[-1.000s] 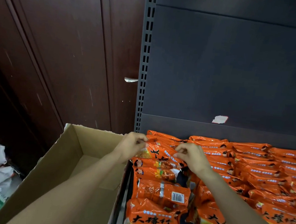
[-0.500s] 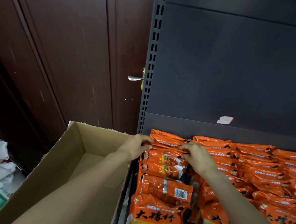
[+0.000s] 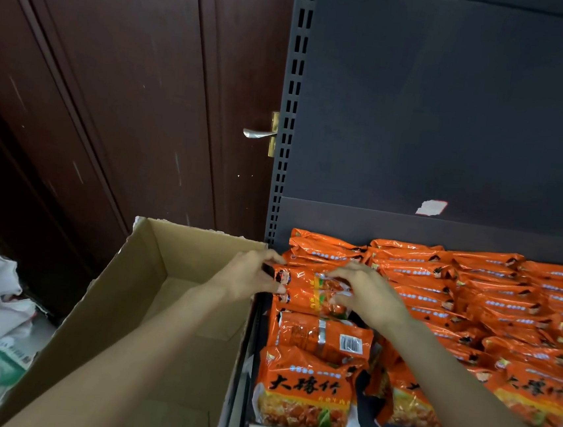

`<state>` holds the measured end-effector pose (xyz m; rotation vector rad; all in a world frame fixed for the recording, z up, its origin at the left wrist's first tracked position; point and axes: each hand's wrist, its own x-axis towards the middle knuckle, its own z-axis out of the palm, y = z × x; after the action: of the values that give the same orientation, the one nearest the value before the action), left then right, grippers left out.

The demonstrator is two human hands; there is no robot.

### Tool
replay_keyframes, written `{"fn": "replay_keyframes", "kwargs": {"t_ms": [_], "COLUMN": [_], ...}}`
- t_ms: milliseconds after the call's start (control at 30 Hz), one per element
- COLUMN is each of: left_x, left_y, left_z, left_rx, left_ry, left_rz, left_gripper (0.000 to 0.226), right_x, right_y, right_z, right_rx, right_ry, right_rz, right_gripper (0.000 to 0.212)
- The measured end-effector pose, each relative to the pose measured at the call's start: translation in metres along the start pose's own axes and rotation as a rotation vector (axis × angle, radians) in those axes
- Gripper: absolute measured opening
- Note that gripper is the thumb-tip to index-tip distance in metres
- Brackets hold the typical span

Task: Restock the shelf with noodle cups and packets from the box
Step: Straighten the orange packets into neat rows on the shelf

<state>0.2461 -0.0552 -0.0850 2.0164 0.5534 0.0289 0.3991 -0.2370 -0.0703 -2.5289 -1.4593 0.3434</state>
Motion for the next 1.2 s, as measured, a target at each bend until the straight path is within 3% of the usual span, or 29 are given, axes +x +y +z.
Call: {"fn": "replay_keyframes", "kwargs": {"t_ms": [100,333,500,600,733,867,1033,1200], "left_x": [-0.001,-0.001,-0.003,-0.008,-0.009,-0.009,-0.010,-0.006], "left_y": [-0.001,0.010,0.020,0.031,0.048,0.060,0.046,0.041], "left_z": [0.002,0.011,0.016,0.023,0.034,0.040,0.042,0.045], "left_rx": [0.089,0.204,0.233,0.223,0.281,0.178,0.170,0.197], "left_ry": [-0.034,0.133,0.201,0.270,0.305,0.373,0.222,0.226], "left_rz": [0.022,0.057,0.069,0.106,0.204,0.222,0.046,0.030], "left_gripper": [0.053,0.025,0.009,0.006,0.011,0.018,0.052,0.036], "right_x": [-0.002,-0.010,-0.013,-0.018,-0.025,-0.030,-0.034,-0.029], "right_y": [-0.003,0.002,0.004,0.008,0.012,0.021,0.023,0.016], "right_z": [0.005,0.010,0.001,-0.003,-0.009,-0.012,-0.001,-0.008], "right_rx": [0.002,0.132,0.045,-0.010,-0.032,0.001,0.100,0.200], "right_ry": [0.040,0.102,0.131,0.121,0.089,0.137,0.173,0.156], "right_rz": [0.021,0.089,0.110,0.126,0.113,0.103,0.113,0.073], "right_gripper": [0.043,0.032,0.001,0.004,0.027,0.008,0.007,0.041]}}
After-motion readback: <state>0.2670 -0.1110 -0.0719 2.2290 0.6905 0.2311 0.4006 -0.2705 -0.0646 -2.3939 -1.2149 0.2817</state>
